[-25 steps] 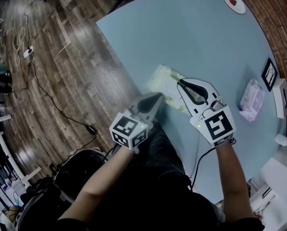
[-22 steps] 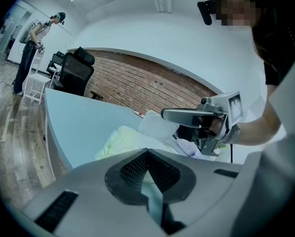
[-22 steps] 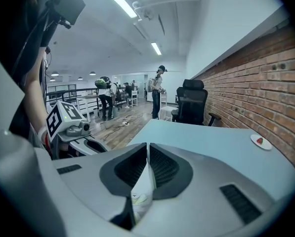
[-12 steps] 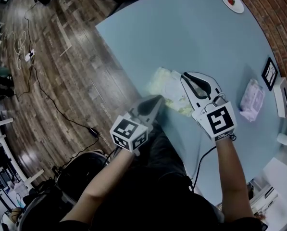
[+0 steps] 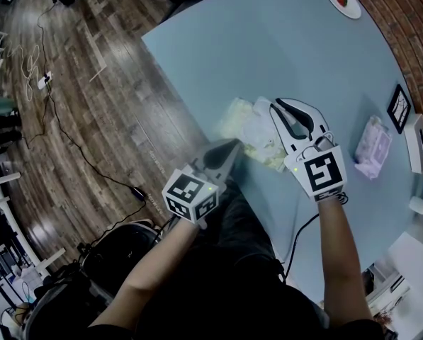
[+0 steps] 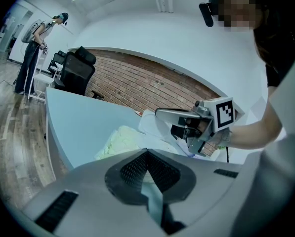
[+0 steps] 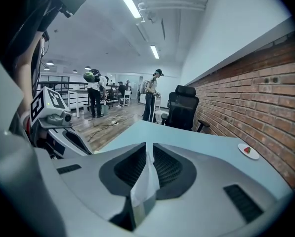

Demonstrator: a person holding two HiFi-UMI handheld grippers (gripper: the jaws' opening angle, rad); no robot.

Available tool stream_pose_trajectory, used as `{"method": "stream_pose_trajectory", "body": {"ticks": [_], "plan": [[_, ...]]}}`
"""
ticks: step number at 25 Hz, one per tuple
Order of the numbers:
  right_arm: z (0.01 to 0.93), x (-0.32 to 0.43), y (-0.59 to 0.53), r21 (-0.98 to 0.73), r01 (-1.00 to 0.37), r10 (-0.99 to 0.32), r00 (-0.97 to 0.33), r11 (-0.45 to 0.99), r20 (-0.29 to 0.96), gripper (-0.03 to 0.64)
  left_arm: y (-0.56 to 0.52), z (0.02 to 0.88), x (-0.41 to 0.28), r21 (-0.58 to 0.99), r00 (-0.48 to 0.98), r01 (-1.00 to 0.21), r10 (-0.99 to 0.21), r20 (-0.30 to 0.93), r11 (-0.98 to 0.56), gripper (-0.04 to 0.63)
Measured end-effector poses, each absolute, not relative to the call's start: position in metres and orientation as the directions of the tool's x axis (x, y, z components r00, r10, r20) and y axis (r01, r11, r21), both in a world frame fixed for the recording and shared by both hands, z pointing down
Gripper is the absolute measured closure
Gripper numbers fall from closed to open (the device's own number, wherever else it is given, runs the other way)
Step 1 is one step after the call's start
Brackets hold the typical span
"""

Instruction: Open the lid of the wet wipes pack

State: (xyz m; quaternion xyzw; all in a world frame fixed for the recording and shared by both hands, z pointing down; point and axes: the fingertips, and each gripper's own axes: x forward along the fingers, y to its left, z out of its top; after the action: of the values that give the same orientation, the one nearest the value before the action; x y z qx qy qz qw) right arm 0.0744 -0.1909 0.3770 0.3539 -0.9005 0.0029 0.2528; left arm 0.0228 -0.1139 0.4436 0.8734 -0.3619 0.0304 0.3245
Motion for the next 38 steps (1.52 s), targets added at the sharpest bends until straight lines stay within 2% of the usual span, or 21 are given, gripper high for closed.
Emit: {"method": "stream_pose_trajectory", "body": {"ticks": [38], "plan": [[0.423,0.101,-0.223,0.017,-0.729,-0.647,-0.596,0.684,0.475,0.531,-0.114,0.442,0.021,0.578,0.75,-0.624,-0.611,0.255,-0.525,0.581]]}}
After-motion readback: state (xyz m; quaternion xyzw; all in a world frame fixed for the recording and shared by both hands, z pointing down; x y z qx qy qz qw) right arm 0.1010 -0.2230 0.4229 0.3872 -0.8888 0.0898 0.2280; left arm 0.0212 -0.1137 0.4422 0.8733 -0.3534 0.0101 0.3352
